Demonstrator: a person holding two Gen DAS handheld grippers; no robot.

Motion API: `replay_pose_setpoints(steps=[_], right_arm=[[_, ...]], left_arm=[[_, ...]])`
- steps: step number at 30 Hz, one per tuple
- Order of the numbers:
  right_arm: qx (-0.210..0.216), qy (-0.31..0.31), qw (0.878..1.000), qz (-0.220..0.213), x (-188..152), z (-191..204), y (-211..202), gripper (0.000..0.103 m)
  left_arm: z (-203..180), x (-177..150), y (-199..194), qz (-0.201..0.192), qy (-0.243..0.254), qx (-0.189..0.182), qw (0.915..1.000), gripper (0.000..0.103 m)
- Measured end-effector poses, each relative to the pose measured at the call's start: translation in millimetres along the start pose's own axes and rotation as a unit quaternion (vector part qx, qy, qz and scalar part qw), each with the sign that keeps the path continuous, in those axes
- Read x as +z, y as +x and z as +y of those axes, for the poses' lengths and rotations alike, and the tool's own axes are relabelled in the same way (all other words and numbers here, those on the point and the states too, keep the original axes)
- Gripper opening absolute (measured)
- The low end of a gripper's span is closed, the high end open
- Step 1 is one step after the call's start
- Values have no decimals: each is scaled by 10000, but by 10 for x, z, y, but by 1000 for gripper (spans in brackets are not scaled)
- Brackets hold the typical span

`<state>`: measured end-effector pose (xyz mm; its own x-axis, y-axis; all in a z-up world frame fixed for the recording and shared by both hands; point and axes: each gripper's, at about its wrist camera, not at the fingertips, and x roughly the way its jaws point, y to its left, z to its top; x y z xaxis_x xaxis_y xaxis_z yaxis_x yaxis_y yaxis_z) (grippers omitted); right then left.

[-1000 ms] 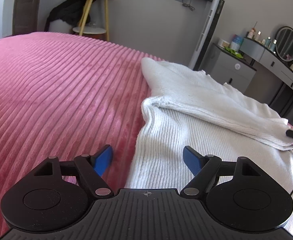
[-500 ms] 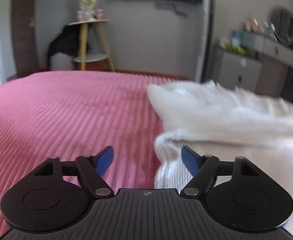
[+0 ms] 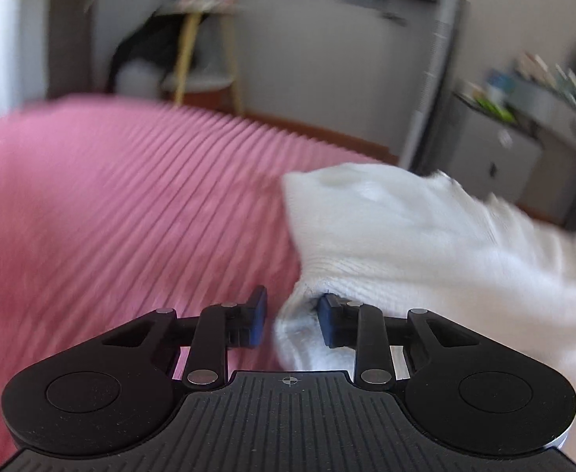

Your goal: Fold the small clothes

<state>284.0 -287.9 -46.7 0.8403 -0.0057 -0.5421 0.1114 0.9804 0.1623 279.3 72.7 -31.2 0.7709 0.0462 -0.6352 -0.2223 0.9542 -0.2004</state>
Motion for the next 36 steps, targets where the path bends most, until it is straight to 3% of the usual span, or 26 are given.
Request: replay_pose_setpoints(steps=[2, 5, 9, 12, 15, 20, 21, 24, 27, 32, 36], right_arm=[[59, -56, 10000, 55, -2, -1, 59, 16], [55, -238, 9994, 226, 0, 12, 138, 16], [219, -150, 9996, 63, 40, -35, -19, 16], [250, -151, 9995, 82, 11, -46, -41, 16], [253, -233, 9994, 103, -7, -5, -37, 16], [162, -755, 9968, 198, -27, 26, 22, 15], [132, -905, 9955, 236, -33, 16, 60, 14], [223, -1164, 9925, 309, -29, -32, 153, 13], [248, -1391, 9894, 325, -37, -24, 235, 13], [112, -1594, 9862, 442, 47, 24, 154, 13], [11, -1300, 9912, 242, 14, -69, -328, 15]], left_arm=[[140, 17, 28, 119, -392, -126, 9991, 35], [146, 14, -68, 220, -129, -87, 9996, 55], [143, -18, -448, 44, 518, 103, 9986, 54], [59, 65, -605, -131, 539, -141, 9984, 54], [-165, 167, -497, -156, 686, -296, 9971, 55], [-349, 109, -16, 310, 1012, 73, 9944, 55], [-347, 84, 48, 387, 1073, 141, 9934, 58], [-282, 83, 136, 347, 1148, 316, 9923, 85], [-198, 98, 182, 417, 1062, 293, 9930, 93], [-146, 113, -34, 495, 1295, 361, 9897, 89], [61, -67, -469, 511, 1336, 291, 9893, 84]])
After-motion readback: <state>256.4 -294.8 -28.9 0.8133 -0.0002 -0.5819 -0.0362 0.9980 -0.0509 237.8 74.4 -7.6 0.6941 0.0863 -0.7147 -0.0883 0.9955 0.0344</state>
